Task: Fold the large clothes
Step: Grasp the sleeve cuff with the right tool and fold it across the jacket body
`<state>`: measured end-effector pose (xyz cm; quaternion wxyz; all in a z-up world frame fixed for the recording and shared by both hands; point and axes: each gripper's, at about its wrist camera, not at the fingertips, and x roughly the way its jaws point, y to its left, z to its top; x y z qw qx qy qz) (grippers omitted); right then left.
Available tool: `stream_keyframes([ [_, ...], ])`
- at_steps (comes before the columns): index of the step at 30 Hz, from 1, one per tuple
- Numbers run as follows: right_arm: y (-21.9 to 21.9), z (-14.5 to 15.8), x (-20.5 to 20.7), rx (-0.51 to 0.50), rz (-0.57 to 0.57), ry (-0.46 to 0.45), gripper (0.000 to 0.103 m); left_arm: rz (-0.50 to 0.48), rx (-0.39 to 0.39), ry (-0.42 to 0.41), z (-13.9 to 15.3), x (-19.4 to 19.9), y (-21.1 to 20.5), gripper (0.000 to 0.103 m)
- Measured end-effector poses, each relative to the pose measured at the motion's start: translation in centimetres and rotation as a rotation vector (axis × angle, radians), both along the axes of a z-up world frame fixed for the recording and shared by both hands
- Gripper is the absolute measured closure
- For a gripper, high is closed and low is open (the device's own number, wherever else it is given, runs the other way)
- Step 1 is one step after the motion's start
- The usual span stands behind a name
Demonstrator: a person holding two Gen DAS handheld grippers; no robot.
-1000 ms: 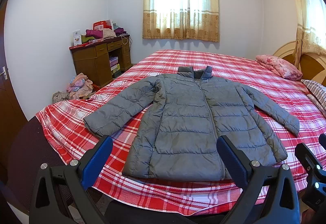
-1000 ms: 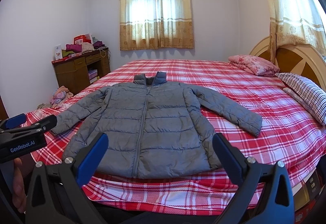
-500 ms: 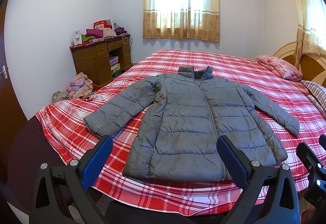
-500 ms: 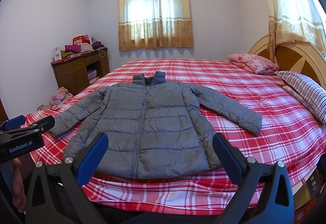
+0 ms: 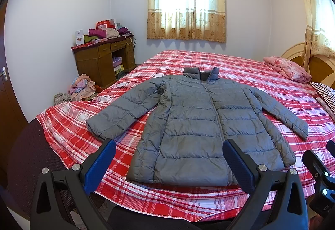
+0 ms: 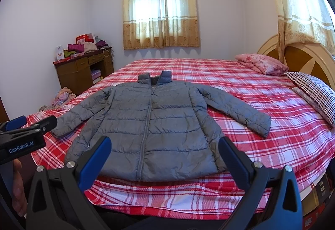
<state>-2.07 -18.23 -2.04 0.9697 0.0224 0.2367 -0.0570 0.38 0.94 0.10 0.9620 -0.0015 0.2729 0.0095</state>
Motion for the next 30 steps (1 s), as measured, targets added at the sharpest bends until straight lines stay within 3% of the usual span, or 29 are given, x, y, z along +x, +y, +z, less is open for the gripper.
stream_keyframes([
  [11, 0.1, -0.3, 0.3, 0.012, 0.014, 0.013, 0.000, -0.008, -0.001, 0.024, -0.7, 0.7, 0.1, 0.001],
  [15, -1.8, -1.2, 1.6, 0.023, 0.043, 0.033, 0.000, -0.020, 0.028, 0.042, -1.5, 2.0, 0.2, 0.001],
  [25, -16.3, -6.0, 8.8, 0.126, -0.161, 0.156, 0.000, -0.063, 0.122, 0.082, -3.6, 10.7, 0.3, 0.001],
  [30, -26.2, -7.9, 11.2, 0.187, -0.378, 0.188, 0.000, -0.078, 0.187, 0.038, -3.9, 16.5, -1.6, 0.001],
])
